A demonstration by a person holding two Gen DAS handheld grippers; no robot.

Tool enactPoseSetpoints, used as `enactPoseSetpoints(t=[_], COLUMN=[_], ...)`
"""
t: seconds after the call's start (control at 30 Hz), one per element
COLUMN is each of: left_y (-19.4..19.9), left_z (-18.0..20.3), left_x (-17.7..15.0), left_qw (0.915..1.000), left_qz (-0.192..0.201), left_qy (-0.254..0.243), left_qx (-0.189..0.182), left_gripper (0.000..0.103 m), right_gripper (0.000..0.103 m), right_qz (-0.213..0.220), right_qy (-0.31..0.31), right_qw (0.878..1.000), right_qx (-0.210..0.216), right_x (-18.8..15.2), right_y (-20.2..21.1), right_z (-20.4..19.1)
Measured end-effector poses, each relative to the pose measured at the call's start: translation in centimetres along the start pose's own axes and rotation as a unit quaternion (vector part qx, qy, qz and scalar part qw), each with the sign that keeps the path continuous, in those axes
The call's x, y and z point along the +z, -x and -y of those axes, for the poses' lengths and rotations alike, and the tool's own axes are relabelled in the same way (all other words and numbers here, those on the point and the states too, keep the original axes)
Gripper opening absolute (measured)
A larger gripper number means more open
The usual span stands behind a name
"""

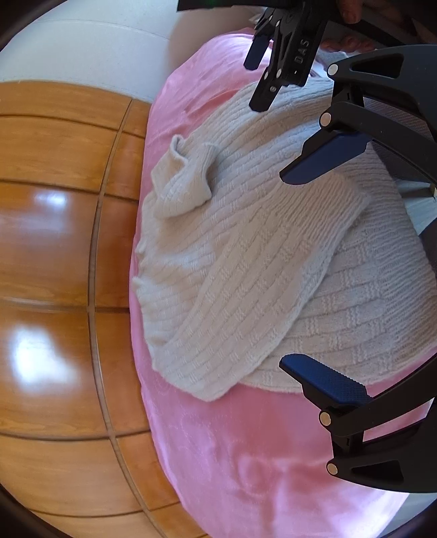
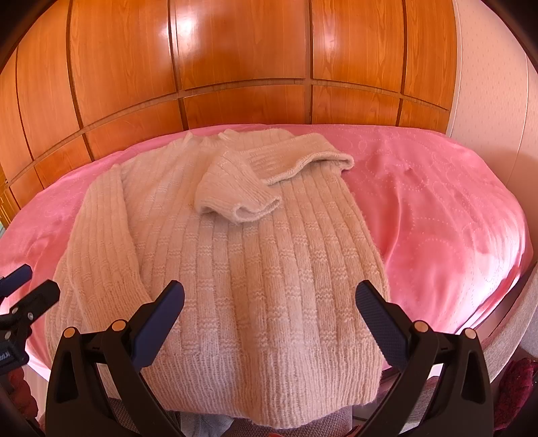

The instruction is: Fold small clothes

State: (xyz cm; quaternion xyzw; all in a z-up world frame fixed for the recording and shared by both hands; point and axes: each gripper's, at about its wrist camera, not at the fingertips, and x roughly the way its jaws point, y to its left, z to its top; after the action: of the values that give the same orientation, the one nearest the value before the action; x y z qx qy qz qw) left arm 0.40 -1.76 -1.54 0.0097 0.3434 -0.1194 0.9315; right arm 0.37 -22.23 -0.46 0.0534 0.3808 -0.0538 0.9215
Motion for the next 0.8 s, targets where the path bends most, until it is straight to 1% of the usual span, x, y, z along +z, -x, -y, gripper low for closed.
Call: enactPoseSetpoints(t=[0.1, 0.17, 0.27, 0.33, 0.43, 0.5, 0.57, 0.6, 0.63, 0.67, 0.7, 0.73, 0.77, 0.8], left_y=[-0.1, -0.4, -1.3, -2.1, -3.4, -4.6, -5.6, -5.8, -5.8, -5.9, -6.0, -5.9, -5.9, -5.8], left_z=[1.1, 2.3, 4.1, 5.2, 6.4, 6.9, 7.3, 7.5, 7.7, 7.7, 7.8, 7.7, 7.6, 7.4], left_x=[0.0, 0.1, 0.0, -0.1, -0.7, -1.1, -1.5, -1.7, -2.0, -2.4, -2.7, -2.8, -2.9, -2.9], left_qw=[0.9995, 0.9977, 0.9924, 0.9887, 0.9834, 0.9795, 0.9759, 0.9742, 0.9721, 0.9695, 0.968, 0.9676, 0.9679, 0.9686], left_qz=[-0.001, -0.011, -0.027, -0.038, -0.038, -0.038, -0.035, -0.034, -0.032, -0.03, -0.032, -0.034, -0.033, -0.03], left_qy=[-0.03, -0.065, -0.116, -0.141, -0.175, -0.197, -0.215, -0.223, -0.232, -0.243, -0.248, -0.248, -0.245, -0.242], left_qx=[-0.008, -0.017, -0.029, -0.033, -0.03, -0.018, -0.008, -0.004, -0.004, -0.012, -0.021, -0.03, -0.043, -0.05], left_gripper=[0.1, 0.1, 0.1, 0.1, 0.1, 0.1, 0.099, 0.097, 0.088, 0.072, 0.063, 0.058, 0.05, 0.039], right_gripper=[0.101, 0.101, 0.101, 0.101, 0.101, 0.101, 0.101, 0.101, 0.101, 0.101, 0.101, 0.101, 0.101, 0.101], right_qz=[-0.001, -0.003, -0.005, -0.007, -0.002, 0.012, 0.021, 0.024, 0.023, 0.017, 0.014, 0.012, 0.009, 0.01], right_qy=[-0.001, -0.001, -0.001, 0.006, 0.007, 0.008, 0.018, 0.024, 0.027, 0.03, 0.03, 0.029, 0.026, 0.024], right_qw=[1.0, 1.0, 1.0, 1.0, 1.0, 0.999, 1.0, 0.999, 0.999, 0.999, 0.999, 1.0, 1.0, 1.0], right_qx=[-0.001, -0.003, -0.011, -0.024, -0.027, -0.029, -0.011, -0.002, 0.0, -0.001, 0.0, -0.001, -0.004, -0.006], right_x=[0.0, -0.1, 0.0, 0.5, 1.4, 2.0, 2.5, 2.7, 2.8, 2.9, 3.0, 3.1, 3.2, 3.3], right_y=[0.0, -0.2, -0.8, -1.5, -2.5, -3.1, -4.0, -4.6, -5.0, -5.8, -6.4, -6.9, -7.5, -8.0], right_z=[0.1, 0.1, 0.4, 0.7, 1.4, 1.7, 1.7, 1.7, 1.6, 1.6, 1.5, 1.6, 1.6, 1.7])
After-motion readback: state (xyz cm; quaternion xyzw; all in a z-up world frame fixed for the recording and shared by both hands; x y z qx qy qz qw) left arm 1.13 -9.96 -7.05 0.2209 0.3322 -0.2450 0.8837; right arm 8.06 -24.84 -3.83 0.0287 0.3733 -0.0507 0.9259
